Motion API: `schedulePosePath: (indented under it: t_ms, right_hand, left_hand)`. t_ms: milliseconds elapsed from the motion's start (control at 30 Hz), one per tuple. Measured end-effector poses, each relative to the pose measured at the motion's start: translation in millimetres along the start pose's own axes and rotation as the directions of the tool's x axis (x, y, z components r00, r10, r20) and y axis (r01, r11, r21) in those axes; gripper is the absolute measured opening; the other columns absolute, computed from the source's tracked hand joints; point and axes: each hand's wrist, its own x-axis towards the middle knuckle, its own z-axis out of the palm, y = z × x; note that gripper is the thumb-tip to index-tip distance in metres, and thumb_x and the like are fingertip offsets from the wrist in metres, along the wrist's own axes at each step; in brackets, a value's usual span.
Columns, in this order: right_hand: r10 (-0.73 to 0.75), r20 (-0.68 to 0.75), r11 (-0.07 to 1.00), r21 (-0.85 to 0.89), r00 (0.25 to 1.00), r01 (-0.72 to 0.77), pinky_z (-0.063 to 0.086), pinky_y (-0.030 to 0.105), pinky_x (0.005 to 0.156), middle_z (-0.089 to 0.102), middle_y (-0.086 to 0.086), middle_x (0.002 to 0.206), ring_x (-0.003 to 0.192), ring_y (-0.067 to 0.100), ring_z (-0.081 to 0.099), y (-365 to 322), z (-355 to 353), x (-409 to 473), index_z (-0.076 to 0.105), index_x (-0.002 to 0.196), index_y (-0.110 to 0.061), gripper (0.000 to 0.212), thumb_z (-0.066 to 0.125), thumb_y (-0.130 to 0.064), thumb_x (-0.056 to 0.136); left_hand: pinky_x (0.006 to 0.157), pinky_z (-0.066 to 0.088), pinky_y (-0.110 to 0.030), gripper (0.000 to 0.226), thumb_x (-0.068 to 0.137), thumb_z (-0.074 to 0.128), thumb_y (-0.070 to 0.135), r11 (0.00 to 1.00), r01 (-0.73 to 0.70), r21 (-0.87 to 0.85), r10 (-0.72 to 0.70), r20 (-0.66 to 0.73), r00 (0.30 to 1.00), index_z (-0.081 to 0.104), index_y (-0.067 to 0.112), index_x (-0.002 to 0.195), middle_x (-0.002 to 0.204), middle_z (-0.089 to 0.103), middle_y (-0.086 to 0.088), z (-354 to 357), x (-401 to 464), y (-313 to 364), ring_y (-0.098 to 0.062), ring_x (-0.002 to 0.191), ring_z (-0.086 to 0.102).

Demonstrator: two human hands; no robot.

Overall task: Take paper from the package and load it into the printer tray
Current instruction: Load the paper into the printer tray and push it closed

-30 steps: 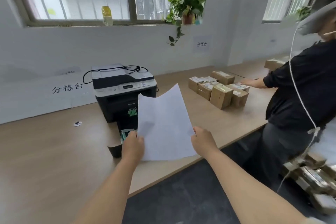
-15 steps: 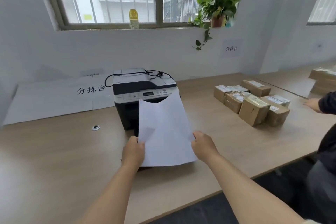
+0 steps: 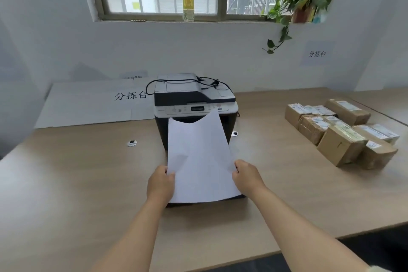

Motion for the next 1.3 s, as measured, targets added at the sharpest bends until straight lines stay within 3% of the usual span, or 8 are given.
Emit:
schedulePosePath:
  t_ms: [300, 400, 500, 600, 767, 933, 1167, 1300]
  right_hand:
    - [-0.072, 0.081, 0.994, 0.088, 0.994, 0.065, 0.032, 0.021, 0.050, 0.051, -0.005, 0.073, 0.071, 0.020, 0.047, 18.8, -1.1, 20.0, 0.038, 0.063, -0.029, 0.037, 0.042, -0.002, 0.087]
    - [-0.091, 0.100, 0.989, 0.130, 0.991, 0.077, 0.040, 0.024, 0.058, 0.058, -0.004, 0.082, 0.075, 0.020, 0.053, 31.3, 0.8, 20.6, 0.048, 0.078, -0.024, 0.021, 0.045, -0.007, 0.089]
    - [-0.105, 0.092, 0.982, 0.168, 0.990, 0.089, 0.040, 0.027, 0.061, 0.059, -0.002, 0.078, 0.073, 0.021, 0.053, 46.0, 7.9, 20.5, 0.049, 0.085, -0.020, 0.012, 0.048, -0.009, 0.090]
    - [-0.097, 0.087, 0.977, 0.198, 0.991, 0.078, 0.036, 0.015, 0.050, 0.053, -0.009, 0.069, 0.065, 0.017, 0.049, 59.4, 16.7, 19.0, 0.045, 0.085, -0.021, 0.019, 0.047, -0.002, 0.087]
    - [-0.050, 0.087, 0.951, 0.308, 0.995, 0.021, 0.037, 0.009, 0.049, 0.051, -0.010, 0.067, 0.059, 0.010, 0.047, 73.0, 35.3, 15.7, 0.046, 0.077, -0.027, 0.033, 0.042, 0.004, 0.085]
    - [0.005, 0.045, 0.918, 0.396, 0.999, -0.022, 0.038, 0.008, 0.053, 0.058, 0.003, 0.078, 0.071, 0.019, 0.049, 85.1, 64.0, 15.5, 0.053, 0.093, -0.009, 0.012, 0.044, -0.002, 0.090]
    - [-0.001, 0.016, 0.900, 0.436, 1.000, -0.006, 0.040, -0.001, 0.062, 0.057, -0.017, 0.078, 0.072, -0.002, 0.056, 96.8, 86.3, 8.9, 0.049, 0.079, -0.031, 0.039, 0.048, 0.007, 0.088]
    - [-0.013, -0.003, 0.884, 0.467, 1.000, 0.013, 0.040, -0.004, 0.063, 0.059, -0.018, 0.081, 0.074, -0.019, 0.055, 101.5, 95.9, 8.2, 0.049, 0.082, -0.031, 0.039, 0.047, 0.006, 0.091]
  left_hand:
    - [0.055, 0.036, -0.025, 0.010, 0.087, 0.052, 0.015, 0.999, 0.044, 0.007, -0.044, 0.006, 0.999, 0.055, 0.007, 0.092, 0.082, 0.058, -0.003, 17.9, 2.7, -9.4, -0.024, 0.077, 0.052]
    - [0.059, 0.042, -0.029, 0.016, 0.085, 0.056, 0.014, 0.998, 0.068, -0.004, -0.068, 0.017, 0.998, 0.057, 0.008, 0.100, 0.092, 0.063, -0.005, 26.3, 0.7, -15.8, -0.025, 0.083, 0.058]
    - [0.073, 0.047, -0.038, 0.013, 0.084, 0.058, 0.012, 0.997, 0.075, -0.019, -0.075, 0.001, 0.997, 0.055, 0.009, 0.097, 0.094, 0.066, -0.008, 36.0, -4.5, -24.3, -0.030, 0.089, 0.061]
    - [0.080, 0.050, -0.042, 0.013, 0.084, 0.058, 0.009, 0.997, 0.063, -0.047, -0.064, -0.004, 0.998, 0.053, 0.020, 0.089, 0.098, 0.067, -0.008, 46.8, -10.9, -33.4, -0.029, 0.092, 0.062]
    - [0.075, 0.049, -0.039, 0.019, 0.082, 0.051, 0.007, 0.998, 0.049, -0.045, -0.048, 0.023, 0.999, 0.059, 0.019, 0.095, 0.094, 0.068, -0.003, 64.8, -15.1, -53.0, -0.025, 0.090, 0.063]
    - [0.073, 0.047, -0.032, 0.022, 0.087, 0.051, 0.006, 0.998, 0.019, -0.062, -0.018, 0.020, 1.000, 0.063, 0.017, 0.101, 0.099, 0.067, -0.002, 79.8, -18.1, -75.0, -0.021, 0.093, 0.061]
    - [0.067, 0.043, -0.022, 0.023, 0.089, 0.048, 0.003, 0.995, 0.046, -0.084, -0.044, 0.028, 0.999, 0.061, 0.016, 0.102, 0.098, 0.066, 0.001, 91.7, -19.5, -99.0, -0.018, 0.093, 0.061]
    - [0.075, 0.043, -0.027, 0.029, 0.089, 0.045, 0.000, 0.986, 0.041, -0.158, -0.042, -0.002, 0.999, 0.059, 0.015, 0.109, 0.103, 0.065, 0.001, 101.7, -18.6, -106.3, -0.016, 0.098, 0.059]
